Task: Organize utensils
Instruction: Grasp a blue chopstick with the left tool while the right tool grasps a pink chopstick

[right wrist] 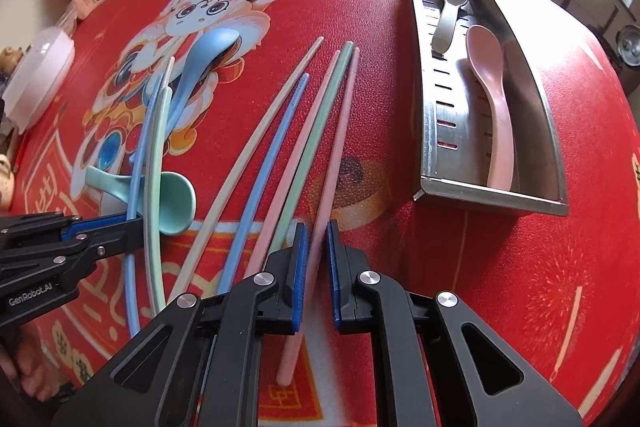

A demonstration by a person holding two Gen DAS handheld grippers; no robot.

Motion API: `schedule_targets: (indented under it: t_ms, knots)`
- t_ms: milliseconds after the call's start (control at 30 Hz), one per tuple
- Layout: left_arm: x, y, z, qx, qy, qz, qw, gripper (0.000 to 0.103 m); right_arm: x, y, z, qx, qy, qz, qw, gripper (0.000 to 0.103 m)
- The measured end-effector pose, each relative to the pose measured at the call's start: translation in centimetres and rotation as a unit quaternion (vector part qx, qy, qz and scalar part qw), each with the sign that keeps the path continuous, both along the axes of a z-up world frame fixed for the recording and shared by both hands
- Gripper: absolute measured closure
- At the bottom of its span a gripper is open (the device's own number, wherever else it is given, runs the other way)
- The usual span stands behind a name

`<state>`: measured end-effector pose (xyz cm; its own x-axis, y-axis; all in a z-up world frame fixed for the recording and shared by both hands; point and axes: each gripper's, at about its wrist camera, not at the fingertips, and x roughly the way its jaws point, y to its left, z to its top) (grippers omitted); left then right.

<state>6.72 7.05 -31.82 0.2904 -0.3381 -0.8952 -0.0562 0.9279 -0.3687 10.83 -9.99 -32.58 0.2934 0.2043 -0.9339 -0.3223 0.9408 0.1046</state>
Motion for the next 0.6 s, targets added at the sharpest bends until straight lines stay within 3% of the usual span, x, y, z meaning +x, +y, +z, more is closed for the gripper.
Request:
schedule_targets:
  t_ms: [300,600]
  knots:
    - [-1.4,0.7,0.1,-0.004,0.014,-0.013,0.9998,0.091,-2.7,-2.8,-0.1,0.037,0.058,-0.006,0.998,0.096]
    - [-1.9,0.5,0.1,0.004,0.012,-0.023,0.9997,0.091,-2.0,-2.9,-0.1,0.034,0.060,-0.022,0.997,0.096]
